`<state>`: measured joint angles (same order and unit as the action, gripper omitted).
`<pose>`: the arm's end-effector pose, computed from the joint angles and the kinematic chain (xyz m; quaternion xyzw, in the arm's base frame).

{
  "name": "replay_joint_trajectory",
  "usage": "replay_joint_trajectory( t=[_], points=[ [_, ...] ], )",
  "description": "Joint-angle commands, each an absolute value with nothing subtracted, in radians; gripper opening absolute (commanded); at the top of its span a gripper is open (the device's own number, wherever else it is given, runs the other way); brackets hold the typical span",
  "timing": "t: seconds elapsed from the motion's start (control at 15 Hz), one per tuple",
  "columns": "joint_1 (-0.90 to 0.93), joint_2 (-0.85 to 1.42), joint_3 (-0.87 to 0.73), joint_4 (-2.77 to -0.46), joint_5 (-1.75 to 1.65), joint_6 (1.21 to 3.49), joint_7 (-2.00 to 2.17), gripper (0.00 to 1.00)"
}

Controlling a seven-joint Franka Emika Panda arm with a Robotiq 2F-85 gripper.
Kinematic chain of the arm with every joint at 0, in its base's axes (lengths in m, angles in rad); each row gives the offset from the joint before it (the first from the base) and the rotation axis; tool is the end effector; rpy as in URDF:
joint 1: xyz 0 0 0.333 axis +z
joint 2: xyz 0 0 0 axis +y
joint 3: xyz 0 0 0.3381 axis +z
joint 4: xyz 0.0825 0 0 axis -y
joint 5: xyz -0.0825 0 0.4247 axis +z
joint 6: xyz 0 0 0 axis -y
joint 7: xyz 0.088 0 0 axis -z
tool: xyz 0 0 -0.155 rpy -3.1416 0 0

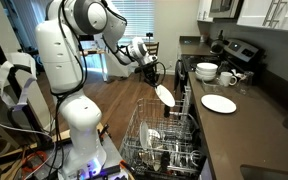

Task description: Pick up the plate and put it in the dishwasher

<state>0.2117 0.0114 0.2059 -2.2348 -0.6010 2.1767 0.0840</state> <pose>0.5249 0.1851 0.3189 0.9123 0.3330 0.0268 0.2370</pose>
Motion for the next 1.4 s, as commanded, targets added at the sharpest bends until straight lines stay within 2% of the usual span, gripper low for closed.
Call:
replay_joint_trajectory(
  t=[0.0, 0.8, 1.0, 1.33],
  points=[
    [0.185, -0.062, 0.179, -2.282, -0.452, 2.218, -0.061, 0.01],
    [0.123, -0.077, 0.079, -2.297, -0.288, 2.265, -0.414, 0.01],
    [0.104, -0.056, 0.070, -2.262, -0.406, 2.313, -0.232, 0.01],
    [0.098, -0.011, 0.061, -2.239, -0.297, 2.373, -0.318, 0.01]
  ],
)
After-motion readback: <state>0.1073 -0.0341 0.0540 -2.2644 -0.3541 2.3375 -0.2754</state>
